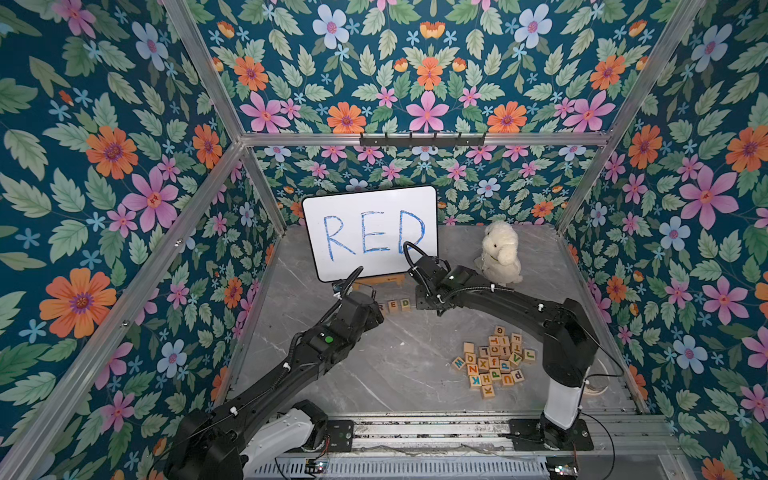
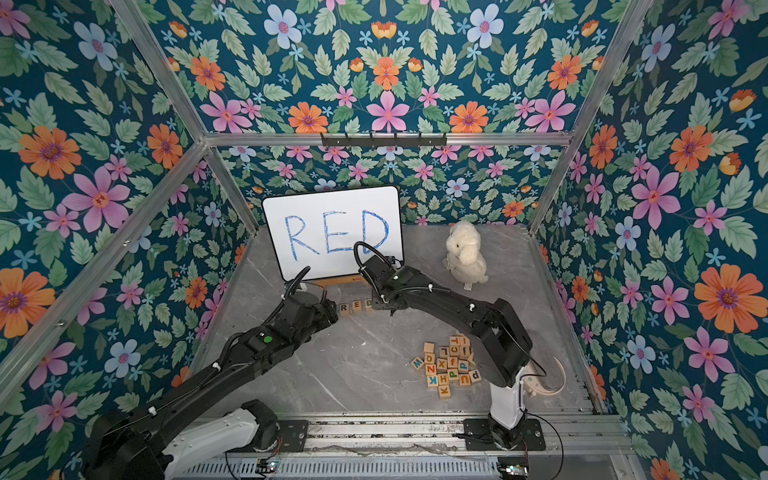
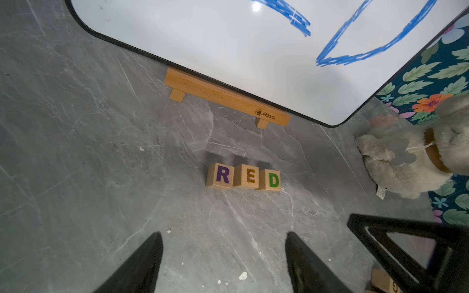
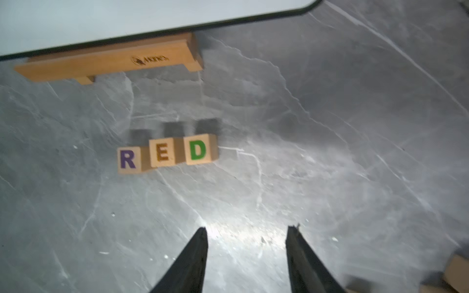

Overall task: Assemble the uppercase word "red" with letter blocks
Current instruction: Place the letter block at the center of the board, then pick up the letter block from the center of the board.

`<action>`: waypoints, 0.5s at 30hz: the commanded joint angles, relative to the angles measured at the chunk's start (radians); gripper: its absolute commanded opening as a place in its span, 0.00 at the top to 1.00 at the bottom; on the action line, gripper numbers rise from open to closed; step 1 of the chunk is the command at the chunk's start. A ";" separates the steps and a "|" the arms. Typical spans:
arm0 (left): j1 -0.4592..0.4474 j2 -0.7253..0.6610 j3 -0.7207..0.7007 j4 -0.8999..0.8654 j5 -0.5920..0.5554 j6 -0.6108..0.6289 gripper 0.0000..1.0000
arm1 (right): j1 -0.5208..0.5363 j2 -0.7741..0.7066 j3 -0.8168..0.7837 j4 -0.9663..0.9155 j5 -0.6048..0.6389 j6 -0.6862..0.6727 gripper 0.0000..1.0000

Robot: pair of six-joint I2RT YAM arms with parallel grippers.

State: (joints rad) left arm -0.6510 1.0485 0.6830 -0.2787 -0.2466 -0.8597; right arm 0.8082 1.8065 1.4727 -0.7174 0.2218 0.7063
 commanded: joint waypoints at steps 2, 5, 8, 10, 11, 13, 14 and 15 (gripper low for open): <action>-0.002 0.043 0.013 0.055 0.063 0.019 0.23 | -0.042 -0.116 -0.154 -0.074 0.000 0.103 0.48; -0.006 0.075 0.017 0.075 0.085 0.016 0.23 | -0.088 -0.217 -0.278 -0.075 -0.054 0.142 0.47; -0.009 0.101 0.022 0.099 0.103 0.014 0.23 | -0.111 -0.272 -0.364 -0.052 -0.113 0.166 0.47; -0.011 0.116 0.030 0.105 0.113 0.014 0.23 | -0.113 -0.275 -0.388 -0.044 -0.145 0.168 0.47; -0.011 0.124 0.038 0.105 0.117 0.017 0.23 | -0.115 -0.266 -0.395 -0.053 -0.155 0.168 0.47; -0.013 0.132 0.048 0.100 0.123 0.021 0.23 | -0.118 -0.238 -0.391 -0.087 -0.170 0.167 0.48; -0.013 0.134 0.050 0.098 0.123 0.024 0.23 | -0.119 -0.222 -0.390 -0.104 -0.175 0.164 0.49; -0.014 0.133 0.049 0.096 0.122 0.025 0.23 | -0.118 -0.209 -0.390 -0.114 -0.180 0.163 0.49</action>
State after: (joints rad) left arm -0.6632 1.1801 0.7250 -0.2012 -0.1318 -0.8417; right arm 0.6907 1.5761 1.0836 -0.7853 0.0769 0.8452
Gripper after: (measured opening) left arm 0.771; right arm 0.512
